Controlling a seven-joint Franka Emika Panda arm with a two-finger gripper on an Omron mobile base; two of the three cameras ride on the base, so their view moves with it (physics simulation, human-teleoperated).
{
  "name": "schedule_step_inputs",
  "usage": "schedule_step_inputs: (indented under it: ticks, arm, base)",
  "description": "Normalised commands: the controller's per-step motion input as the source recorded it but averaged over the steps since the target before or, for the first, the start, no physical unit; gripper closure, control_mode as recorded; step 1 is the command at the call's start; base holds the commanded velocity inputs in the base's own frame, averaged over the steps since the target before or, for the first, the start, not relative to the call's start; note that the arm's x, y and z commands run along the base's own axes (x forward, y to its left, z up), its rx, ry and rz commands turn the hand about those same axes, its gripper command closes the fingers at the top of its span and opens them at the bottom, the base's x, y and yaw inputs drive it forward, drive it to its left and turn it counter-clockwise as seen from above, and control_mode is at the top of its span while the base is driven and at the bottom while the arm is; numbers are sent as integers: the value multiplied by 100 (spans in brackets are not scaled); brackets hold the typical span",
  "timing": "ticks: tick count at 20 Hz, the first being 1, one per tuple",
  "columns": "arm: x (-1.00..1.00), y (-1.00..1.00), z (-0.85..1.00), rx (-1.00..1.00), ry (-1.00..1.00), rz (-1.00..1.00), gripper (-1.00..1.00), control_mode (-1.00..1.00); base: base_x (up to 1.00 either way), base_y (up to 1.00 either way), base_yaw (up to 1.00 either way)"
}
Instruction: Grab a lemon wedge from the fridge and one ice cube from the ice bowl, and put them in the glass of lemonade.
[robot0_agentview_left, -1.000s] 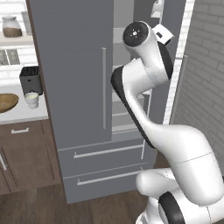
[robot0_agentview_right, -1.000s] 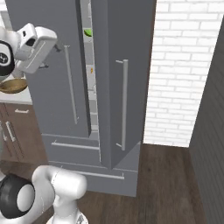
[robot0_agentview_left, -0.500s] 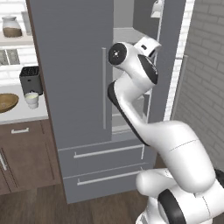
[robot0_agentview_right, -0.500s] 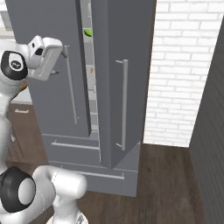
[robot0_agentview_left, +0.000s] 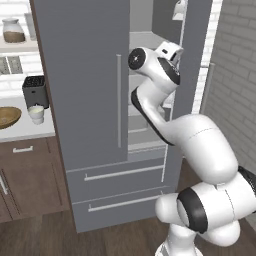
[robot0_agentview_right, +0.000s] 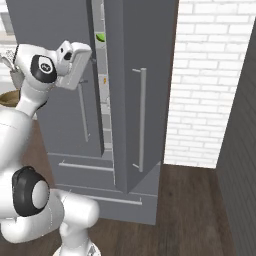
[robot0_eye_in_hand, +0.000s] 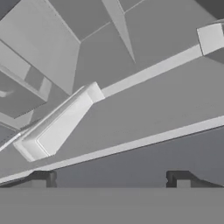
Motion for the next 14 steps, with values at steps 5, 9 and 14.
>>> schedule_step_inputs:
  ticks: [5, 9, 14]
  arm:
    - [2, -44, -17, -1, 0, -8, -100, -100]
    - [0, -56, -24, -1, 0, -10, -100, -100]
    - [0, -59, -18, 0, 0, -10, -100, -100]
  base:
    - [0, 0, 0]
    - [0, 0, 0]
    - [0, 0, 0]
